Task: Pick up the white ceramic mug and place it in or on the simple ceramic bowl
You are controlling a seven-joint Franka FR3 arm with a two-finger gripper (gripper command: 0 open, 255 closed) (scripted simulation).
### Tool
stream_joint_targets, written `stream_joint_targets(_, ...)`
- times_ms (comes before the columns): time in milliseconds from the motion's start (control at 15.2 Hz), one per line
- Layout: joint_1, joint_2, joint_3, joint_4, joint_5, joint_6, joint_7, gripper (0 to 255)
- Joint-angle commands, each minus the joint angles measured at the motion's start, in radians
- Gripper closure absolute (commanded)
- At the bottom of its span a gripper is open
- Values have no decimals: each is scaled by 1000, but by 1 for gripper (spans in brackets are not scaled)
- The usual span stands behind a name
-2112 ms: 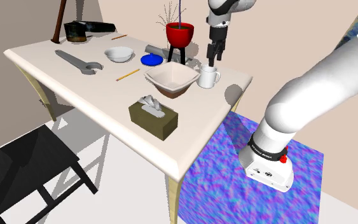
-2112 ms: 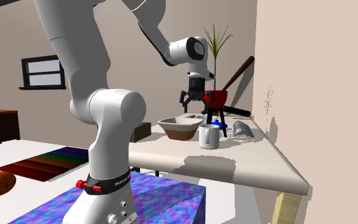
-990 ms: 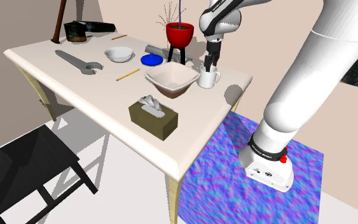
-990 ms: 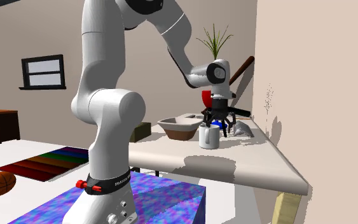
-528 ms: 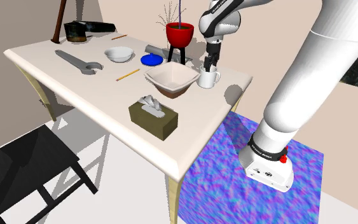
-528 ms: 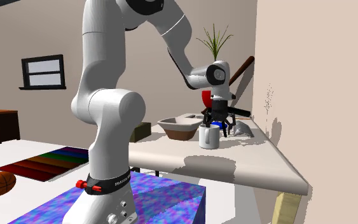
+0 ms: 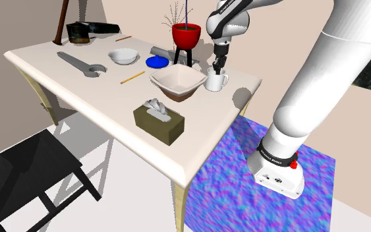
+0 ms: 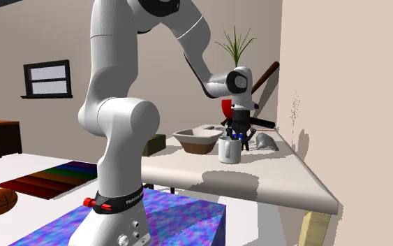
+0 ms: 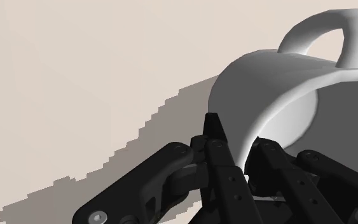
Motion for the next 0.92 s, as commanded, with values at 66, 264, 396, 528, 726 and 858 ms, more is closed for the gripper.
stream_joint_targets(66, 0, 0, 0, -1, 0, 0, 0, 255)
stream_joint_targets(264, 1, -17, 1, 11, -7, -27, 5, 255)
stream_joint_targets(396, 1, -33, 1, 23, -14, -54, 9, 255)
stream_joint_targets(528, 2, -49, 2, 35, -20, -81, 13, 255)
stream_joint_targets(726, 3, -70, 4, 56, -28, -122, 18, 255)
stream_joint_targets(858, 3, -83, 5, 71, -32, -149, 20, 255)
